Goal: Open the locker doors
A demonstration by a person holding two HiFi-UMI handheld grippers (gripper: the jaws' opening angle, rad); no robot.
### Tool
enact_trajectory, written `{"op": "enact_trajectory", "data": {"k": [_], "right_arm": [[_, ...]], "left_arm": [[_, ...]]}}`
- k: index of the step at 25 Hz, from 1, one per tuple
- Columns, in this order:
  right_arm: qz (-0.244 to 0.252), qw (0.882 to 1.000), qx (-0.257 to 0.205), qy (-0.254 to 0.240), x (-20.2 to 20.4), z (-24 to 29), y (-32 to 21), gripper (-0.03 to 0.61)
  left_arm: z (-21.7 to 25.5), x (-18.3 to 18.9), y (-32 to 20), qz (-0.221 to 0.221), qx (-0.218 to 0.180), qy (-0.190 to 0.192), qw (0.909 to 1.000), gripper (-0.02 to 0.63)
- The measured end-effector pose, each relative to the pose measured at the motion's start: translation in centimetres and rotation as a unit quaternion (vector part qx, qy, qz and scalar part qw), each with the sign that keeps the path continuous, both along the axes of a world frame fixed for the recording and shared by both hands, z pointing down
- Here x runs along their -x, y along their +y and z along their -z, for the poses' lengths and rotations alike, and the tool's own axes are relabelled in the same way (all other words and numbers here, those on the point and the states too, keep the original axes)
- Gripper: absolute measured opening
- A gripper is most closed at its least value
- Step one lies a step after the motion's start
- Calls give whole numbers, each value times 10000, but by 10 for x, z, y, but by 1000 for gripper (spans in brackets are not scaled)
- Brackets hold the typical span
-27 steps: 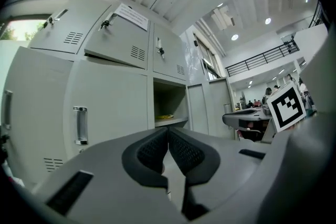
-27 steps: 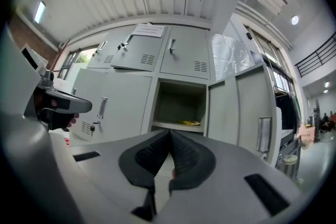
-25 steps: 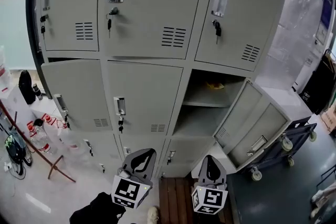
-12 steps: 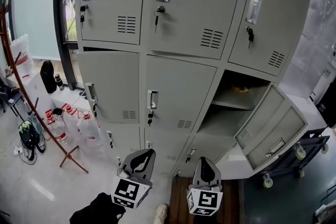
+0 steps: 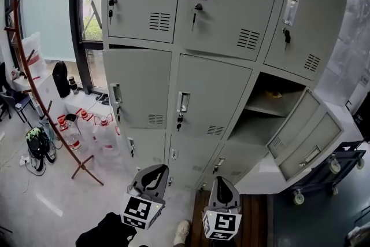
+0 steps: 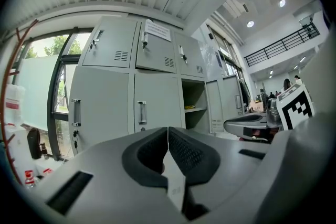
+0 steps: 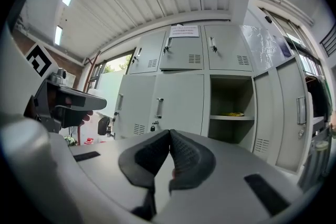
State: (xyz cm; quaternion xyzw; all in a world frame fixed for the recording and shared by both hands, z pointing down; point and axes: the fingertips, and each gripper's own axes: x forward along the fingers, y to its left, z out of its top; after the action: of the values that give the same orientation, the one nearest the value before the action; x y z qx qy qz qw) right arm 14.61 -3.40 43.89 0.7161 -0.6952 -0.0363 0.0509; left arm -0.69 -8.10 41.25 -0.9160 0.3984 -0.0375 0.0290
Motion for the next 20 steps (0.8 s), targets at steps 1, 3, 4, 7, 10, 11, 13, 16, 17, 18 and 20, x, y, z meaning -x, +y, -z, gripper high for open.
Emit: {"op": "enact_trajectory", "data": {"k": [1, 3, 4, 7, 10, 11, 13, 16, 17, 18, 20], "right_arm": [[0, 10000, 5, 6, 1, -1, 1, 15], [-7, 10000, 11, 17, 3, -2, 3, 15], [-15, 10000, 13, 22, 2, -2, 3, 15], [-35, 10000, 14, 13, -3, -2, 0, 15], [-12, 10000, 10, -3, -7, -1, -9, 15], [6, 10000, 5, -1, -8, 0, -13, 15], [48, 10000, -11, 3, -12, 2, -23, 15], [144, 9999, -27, -20, -16, 5, -40, 15], [189, 9998, -31, -26, -17, 7, -46, 15], [237, 9997, -34, -26, -17, 8, -53, 15], [353, 9994, -24, -28, -17, 9, -67, 15]], "left_arm": [[-1, 1, 1, 0, 9, -1, 10000, 25], [-3, 2, 1, -6, 25, -1, 10000, 25], [-3, 2, 1, -13, 25, -5, 10000, 25], [-4, -3, -1, -37, 16, -20, 10000, 25], [-5, -8, -9, -17, 23, -15, 10000, 25], [-4, -10, -13, -3, 24, -12, 10000, 25], [-3, -15, -21, 23, 21, -8, 10000, 25], [-1, -22, -34, 69, 30, -32, 10000, 25], [-1, -23, -39, 98, 37, -42, 9999, 25], [0, -24, -44, 134, 42, -48, 9999, 25], [2, -25, -55, 233, 53, -53, 9997, 25]]}}
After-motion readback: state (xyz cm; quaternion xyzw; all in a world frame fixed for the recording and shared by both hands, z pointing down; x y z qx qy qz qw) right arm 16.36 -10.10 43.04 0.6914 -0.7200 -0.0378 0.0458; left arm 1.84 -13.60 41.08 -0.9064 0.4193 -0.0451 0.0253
